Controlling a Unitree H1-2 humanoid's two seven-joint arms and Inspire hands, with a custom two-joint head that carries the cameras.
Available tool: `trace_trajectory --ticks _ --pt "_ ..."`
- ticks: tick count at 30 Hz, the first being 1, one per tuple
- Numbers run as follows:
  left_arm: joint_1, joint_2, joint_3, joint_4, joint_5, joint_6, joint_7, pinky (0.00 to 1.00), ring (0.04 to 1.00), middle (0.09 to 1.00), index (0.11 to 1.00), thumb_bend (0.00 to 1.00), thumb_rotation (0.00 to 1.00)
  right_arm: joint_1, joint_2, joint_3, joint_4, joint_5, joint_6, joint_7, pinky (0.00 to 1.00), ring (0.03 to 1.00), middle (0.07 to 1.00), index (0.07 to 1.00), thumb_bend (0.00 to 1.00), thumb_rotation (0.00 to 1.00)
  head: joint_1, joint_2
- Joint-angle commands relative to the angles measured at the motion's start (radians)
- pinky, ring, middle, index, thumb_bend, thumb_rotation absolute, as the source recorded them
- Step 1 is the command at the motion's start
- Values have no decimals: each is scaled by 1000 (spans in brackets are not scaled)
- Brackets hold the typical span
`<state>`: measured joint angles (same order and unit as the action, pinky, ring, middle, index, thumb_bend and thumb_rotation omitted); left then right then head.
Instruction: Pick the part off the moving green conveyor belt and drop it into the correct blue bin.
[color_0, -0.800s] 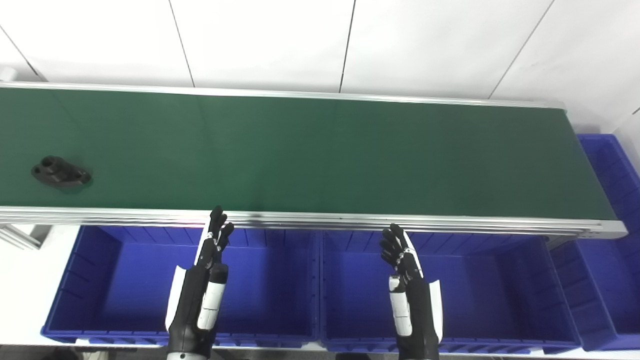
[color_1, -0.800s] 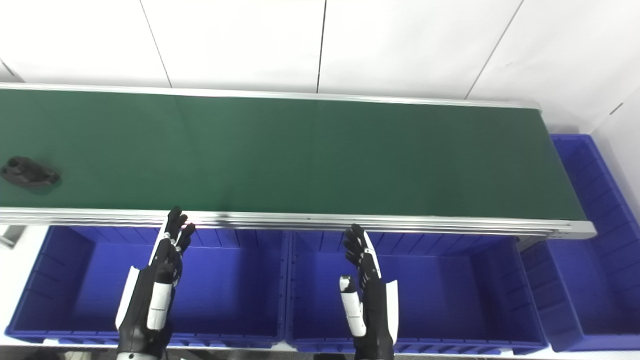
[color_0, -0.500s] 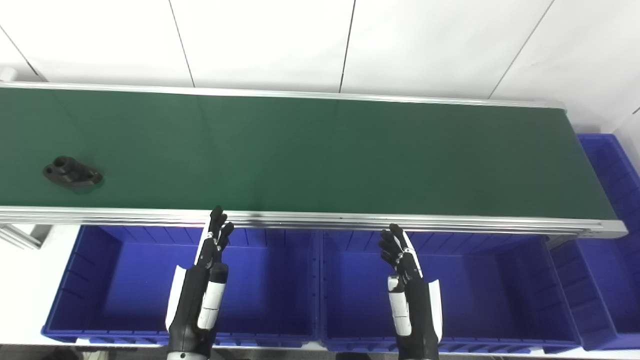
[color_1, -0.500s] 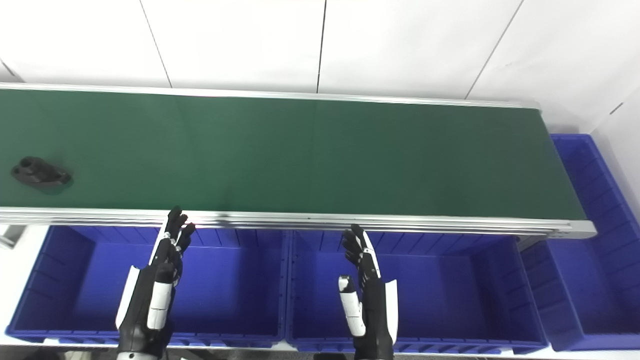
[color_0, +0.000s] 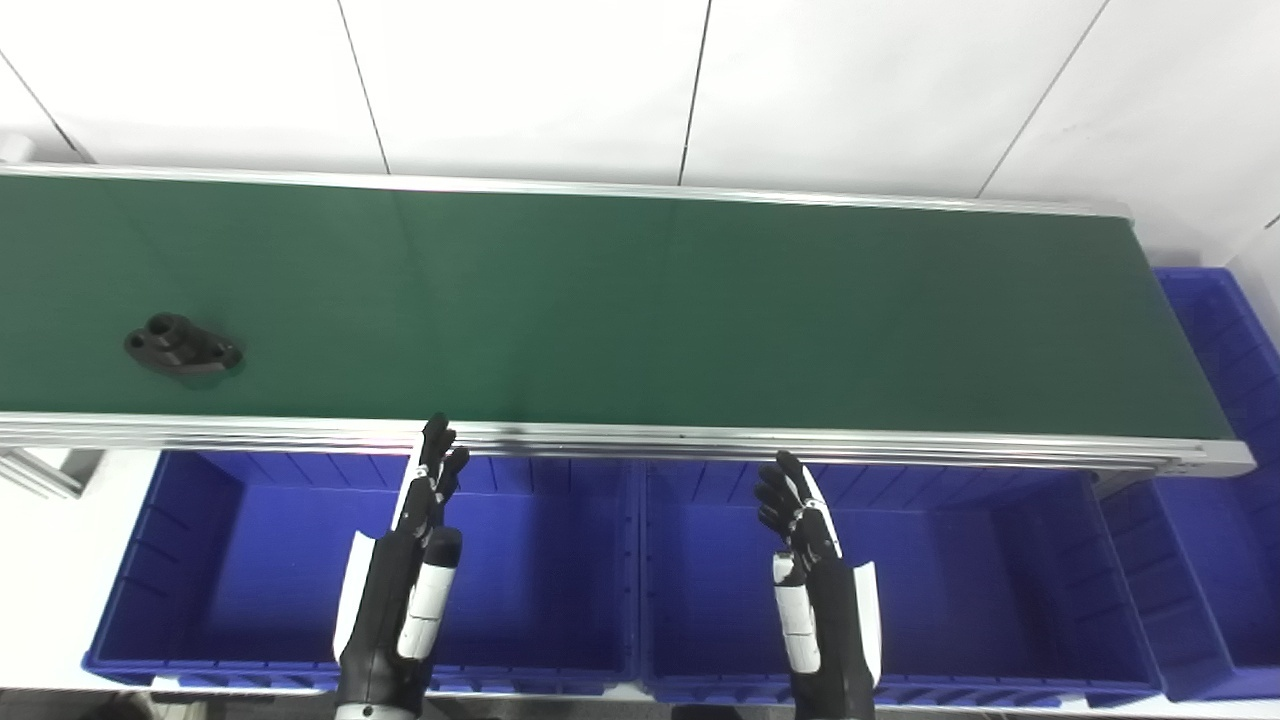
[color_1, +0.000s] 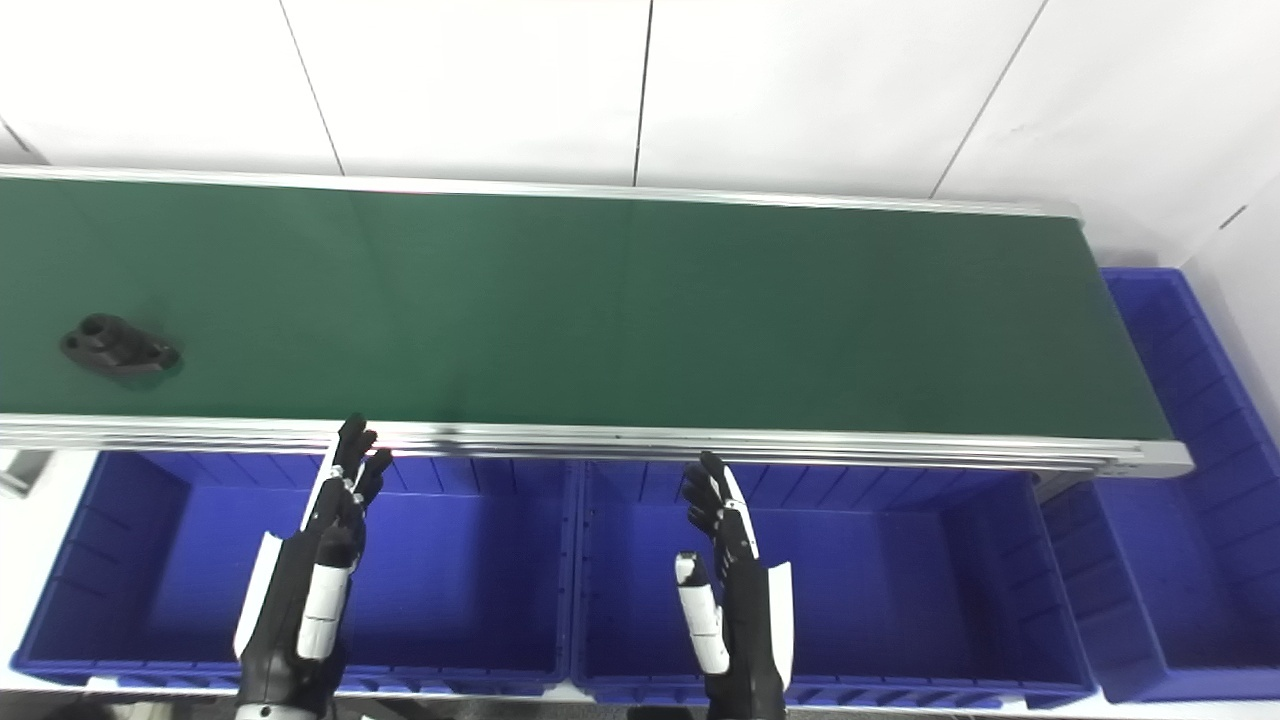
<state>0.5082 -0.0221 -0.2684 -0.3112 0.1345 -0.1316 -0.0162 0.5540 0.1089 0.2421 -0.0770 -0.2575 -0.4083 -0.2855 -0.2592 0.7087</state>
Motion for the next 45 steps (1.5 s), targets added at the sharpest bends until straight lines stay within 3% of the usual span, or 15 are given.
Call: trace_trajectory --ticks 1,33,45 --pt "-5 -8 -5 -24 -3 -8 -4 994 967 1000 1000 651 1000 2 27 10 -20 2 -49 7 838 862 878 925 687 1000 1 1" --pt "1 -4 -6 -35 -8 -4 -6 989 961 1000 1000 648 1000 4 27 10 -19 15 -57 15 838 865 875 925 695 1000 -1 -3" --pt "0 -16 -20 31 12 -58 11 970 949 991 1000 624 993 -14 -13 19 20 37 -61 -16 851 864 877 937 655 1000 91 -89"
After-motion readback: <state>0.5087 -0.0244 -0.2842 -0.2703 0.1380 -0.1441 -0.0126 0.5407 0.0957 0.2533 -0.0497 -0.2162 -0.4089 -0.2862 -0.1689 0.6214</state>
